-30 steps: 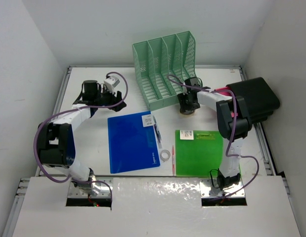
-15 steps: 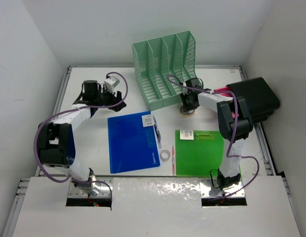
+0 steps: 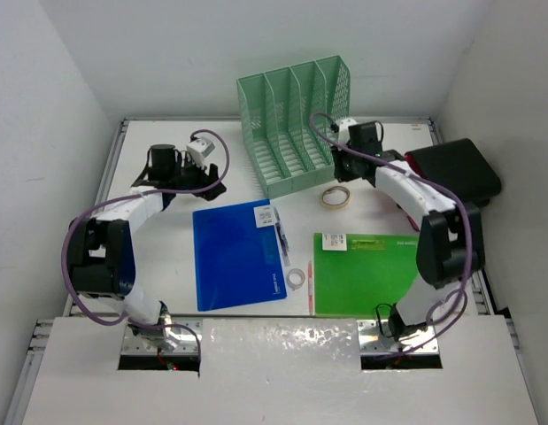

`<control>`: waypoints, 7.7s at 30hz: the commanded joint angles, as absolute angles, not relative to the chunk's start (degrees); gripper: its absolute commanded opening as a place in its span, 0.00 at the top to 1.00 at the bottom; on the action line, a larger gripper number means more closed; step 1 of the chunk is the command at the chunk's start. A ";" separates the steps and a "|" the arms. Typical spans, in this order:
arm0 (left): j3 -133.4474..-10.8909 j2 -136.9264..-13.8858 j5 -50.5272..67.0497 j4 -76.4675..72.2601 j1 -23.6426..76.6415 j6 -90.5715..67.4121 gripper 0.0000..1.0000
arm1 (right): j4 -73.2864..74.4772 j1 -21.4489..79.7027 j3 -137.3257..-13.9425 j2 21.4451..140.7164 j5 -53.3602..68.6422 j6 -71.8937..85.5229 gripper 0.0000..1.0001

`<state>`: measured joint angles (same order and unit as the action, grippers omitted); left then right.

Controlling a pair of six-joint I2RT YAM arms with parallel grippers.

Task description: Organize the desk

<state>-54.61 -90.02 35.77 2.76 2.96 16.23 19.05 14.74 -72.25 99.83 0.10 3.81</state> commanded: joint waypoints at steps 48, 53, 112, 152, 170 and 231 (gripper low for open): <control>-56.69 -90.09 36.91 -0.09 3.52 16.44 0.39 | 55.11 1.14 -87.18 94.74 -28.82 -4.65 0.50; -56.60 -90.26 37.00 -0.09 3.60 16.70 0.39 | 55.54 1.14 -91.31 97.82 -28.48 -5.01 0.53; -58.01 -91.67 36.39 3.34 3.78 18.02 0.39 | 1.85 18.99 -57.39 100.55 -69.43 -34.10 0.85; -58.88 -92.81 36.39 4.83 3.87 19.60 0.39 | 11.69 20.75 -59.42 98.96 -60.36 -28.90 0.52; -58.10 -91.32 35.42 4.31 3.96 19.78 0.39 | 7.03 11.87 -58.88 109.07 -61.52 -32.34 0.60; -59.94 -89.38 9.05 6.94 -1.32 20.48 0.42 | 20.13 33.30 -62.40 99.94 -60.22 -13.27 0.32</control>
<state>-59.09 -90.37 8.21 8.62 -1.50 19.84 20.23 31.20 -59.83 103.55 -63.02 -14.13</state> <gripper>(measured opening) 0.584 0.672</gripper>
